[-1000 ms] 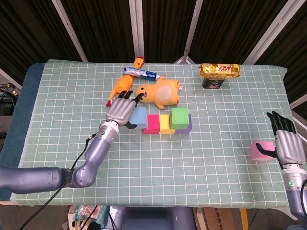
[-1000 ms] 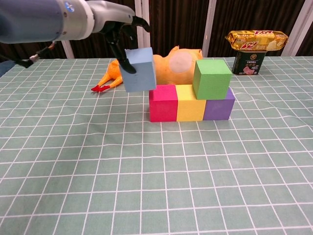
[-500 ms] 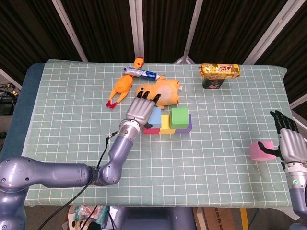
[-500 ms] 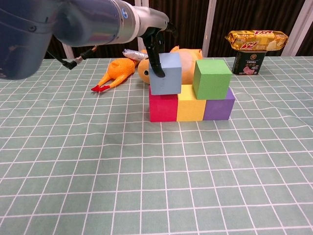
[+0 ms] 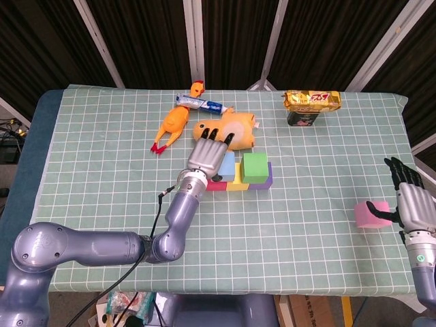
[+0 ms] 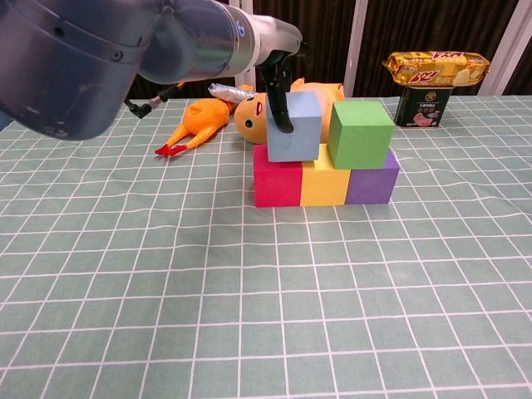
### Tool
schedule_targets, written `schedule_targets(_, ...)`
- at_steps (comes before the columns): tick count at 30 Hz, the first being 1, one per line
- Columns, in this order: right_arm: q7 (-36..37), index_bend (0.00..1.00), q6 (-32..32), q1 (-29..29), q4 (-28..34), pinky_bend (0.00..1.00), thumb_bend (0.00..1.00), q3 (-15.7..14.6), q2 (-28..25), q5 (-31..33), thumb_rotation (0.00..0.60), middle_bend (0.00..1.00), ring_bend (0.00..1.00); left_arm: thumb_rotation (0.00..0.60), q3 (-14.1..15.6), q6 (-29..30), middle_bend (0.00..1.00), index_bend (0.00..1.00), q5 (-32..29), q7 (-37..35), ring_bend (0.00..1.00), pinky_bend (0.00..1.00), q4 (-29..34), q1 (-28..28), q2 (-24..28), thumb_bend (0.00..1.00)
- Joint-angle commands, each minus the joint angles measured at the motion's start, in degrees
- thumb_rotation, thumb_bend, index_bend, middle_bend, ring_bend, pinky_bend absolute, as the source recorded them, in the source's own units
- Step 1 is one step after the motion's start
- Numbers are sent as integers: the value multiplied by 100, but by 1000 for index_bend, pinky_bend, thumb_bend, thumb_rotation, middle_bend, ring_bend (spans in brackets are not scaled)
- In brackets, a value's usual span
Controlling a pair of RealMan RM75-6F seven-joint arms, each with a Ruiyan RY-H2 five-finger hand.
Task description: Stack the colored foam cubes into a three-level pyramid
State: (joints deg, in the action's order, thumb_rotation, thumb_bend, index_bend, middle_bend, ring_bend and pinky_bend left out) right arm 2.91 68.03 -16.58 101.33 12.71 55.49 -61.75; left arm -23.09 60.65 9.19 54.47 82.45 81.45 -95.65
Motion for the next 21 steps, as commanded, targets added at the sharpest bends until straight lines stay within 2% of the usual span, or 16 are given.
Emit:
schedule_targets(1, 12, 0, -2, 0, 1, 0, 299, 9, -2, 3, 600, 0, 0, 600, -25, -20, 437, 41, -57, 8, 54, 53, -53, 37, -48, 340)
schedule_targets(21, 35, 0, -55, 5, -20, 0, 298, 11, 10, 7, 600, 0, 0, 600, -113, -104, 428, 40, -230, 13, 54, 52, -398, 156, -246, 340)
